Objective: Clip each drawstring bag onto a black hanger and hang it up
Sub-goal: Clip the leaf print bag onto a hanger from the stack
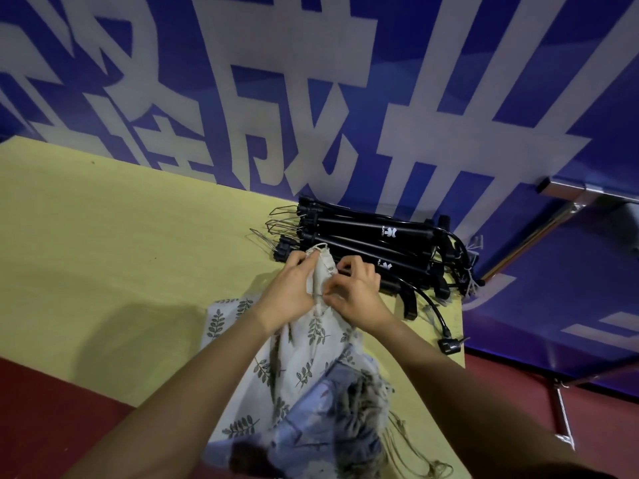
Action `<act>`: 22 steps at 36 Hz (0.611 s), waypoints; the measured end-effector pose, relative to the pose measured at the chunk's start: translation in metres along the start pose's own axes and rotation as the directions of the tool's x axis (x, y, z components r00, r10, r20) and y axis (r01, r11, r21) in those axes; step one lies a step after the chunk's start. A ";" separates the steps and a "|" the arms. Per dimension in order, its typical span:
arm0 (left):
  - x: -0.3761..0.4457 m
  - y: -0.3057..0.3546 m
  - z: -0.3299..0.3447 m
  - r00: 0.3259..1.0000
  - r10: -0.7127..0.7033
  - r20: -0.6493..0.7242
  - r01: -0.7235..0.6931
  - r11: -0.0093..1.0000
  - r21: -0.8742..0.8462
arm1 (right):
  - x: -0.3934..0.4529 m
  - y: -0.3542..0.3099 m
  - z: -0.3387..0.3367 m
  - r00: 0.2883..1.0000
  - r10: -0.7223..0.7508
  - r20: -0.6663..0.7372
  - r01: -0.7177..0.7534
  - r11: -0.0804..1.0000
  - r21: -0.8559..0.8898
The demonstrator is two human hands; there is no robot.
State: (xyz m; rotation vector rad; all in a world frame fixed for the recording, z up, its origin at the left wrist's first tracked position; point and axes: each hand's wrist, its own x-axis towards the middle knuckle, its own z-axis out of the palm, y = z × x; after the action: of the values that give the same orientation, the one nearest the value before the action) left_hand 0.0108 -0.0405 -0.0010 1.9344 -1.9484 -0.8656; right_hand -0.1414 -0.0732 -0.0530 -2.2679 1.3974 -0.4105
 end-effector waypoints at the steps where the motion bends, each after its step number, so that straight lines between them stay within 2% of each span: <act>1: 0.002 -0.001 -0.002 1.000 -0.001 -0.017 0.001 1.000 -0.012 | 0.003 -0.001 0.001 1.000 0.005 0.017 -0.005 1.000 -0.006; 3: 0.006 -0.003 -0.007 0.998 -0.015 -0.059 0.013 0.999 -0.034 | 0.009 -0.002 0.000 1.000 0.003 0.015 -0.003 1.000 0.024; 7: 0.018 -0.004 -0.017 0.986 -0.072 -0.148 0.064 0.996 -0.057 | 0.025 0.000 -0.011 0.991 0.042 -0.128 -0.021 0.986 0.162; 9: 0.027 -0.001 -0.021 0.980 -0.087 -0.177 0.080 0.996 -0.048 | 0.039 0.004 -0.021 0.985 0.059 -0.162 -0.035 0.988 0.147; 14: 0.048 0.005 -0.026 0.980 -0.071 -0.186 0.081 0.996 0.047 | 0.077 0.024 -0.042 0.988 0.118 -0.102 -0.129 0.987 -0.099; 19: 0.062 0.009 -0.029 0.983 -0.011 -0.184 0.049 0.978 0.202 | 0.109 0.051 -0.049 0.966 0.254 0.042 -0.226 0.915 -0.334; 22: 0.072 0.007 -0.030 0.984 -0.001 -0.178 0.050 0.961 0.271 | 0.122 0.069 -0.045 0.955 0.285 0.084 -0.220 0.870 -0.441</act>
State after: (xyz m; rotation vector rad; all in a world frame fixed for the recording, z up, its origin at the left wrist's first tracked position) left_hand 0.0167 -0.1173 0.0114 2.1086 -2.0274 -0.4273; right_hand -0.1606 -0.2187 -0.0475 -2.3318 1.8174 0.1682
